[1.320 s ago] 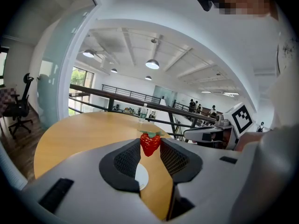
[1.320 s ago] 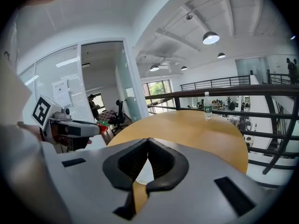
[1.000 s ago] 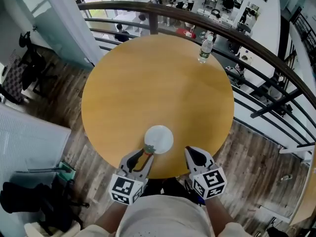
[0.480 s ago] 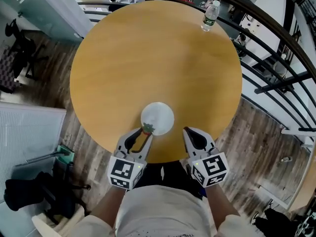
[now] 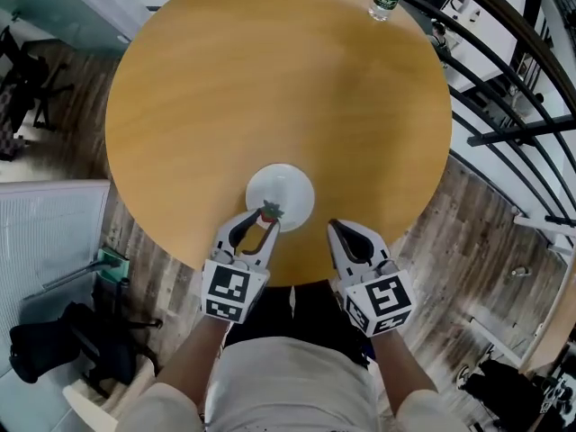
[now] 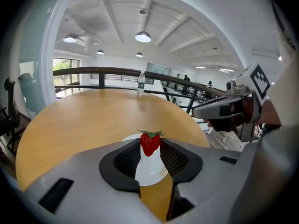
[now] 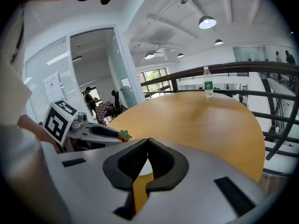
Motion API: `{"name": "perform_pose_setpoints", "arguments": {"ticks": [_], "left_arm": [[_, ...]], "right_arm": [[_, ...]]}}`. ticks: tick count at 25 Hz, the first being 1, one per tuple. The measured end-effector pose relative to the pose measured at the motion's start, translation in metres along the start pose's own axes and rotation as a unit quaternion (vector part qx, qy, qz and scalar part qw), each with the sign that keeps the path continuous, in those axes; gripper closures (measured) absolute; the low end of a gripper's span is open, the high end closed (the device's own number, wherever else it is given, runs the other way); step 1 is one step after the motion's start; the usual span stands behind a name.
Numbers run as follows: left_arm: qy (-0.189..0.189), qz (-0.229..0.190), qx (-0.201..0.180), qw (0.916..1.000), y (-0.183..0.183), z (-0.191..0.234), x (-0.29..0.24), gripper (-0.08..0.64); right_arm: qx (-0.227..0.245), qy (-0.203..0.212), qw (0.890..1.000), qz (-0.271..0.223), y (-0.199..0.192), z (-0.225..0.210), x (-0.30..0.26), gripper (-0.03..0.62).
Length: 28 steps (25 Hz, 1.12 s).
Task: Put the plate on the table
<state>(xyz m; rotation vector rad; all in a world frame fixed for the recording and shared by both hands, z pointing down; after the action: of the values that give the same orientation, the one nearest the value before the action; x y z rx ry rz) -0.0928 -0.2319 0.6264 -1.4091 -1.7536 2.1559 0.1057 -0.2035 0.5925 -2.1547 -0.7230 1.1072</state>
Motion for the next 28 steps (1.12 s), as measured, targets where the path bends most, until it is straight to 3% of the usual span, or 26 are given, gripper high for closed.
{"name": "perform_pose_setpoints", "arguments": {"ticks": [12,28], "left_arm": [[-0.005,0.045,-0.049,0.9978,-0.023,0.003,-0.057,0.413],[-0.012,0.074,-0.04,0.9964,-0.035,0.008,-0.087,0.413]], "right_arm": [[-0.023,-0.011,1.0,0.005,-0.014,-0.018,-0.01,0.572],[-0.047,-0.02,0.999,0.012,-0.023,-0.032,-0.017,0.572]]}}
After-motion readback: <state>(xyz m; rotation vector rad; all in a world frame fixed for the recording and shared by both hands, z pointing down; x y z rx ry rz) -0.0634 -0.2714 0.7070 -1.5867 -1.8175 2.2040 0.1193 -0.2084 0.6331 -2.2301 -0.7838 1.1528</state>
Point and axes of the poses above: the fingertips, and each gripper's own axes: x backward along the fingers, z to its left, y out of its top, the point moved 9 cm from there along x, backward along the fingers, and after that the axes turned 15 degrees about -x, right-handed, at the moved point
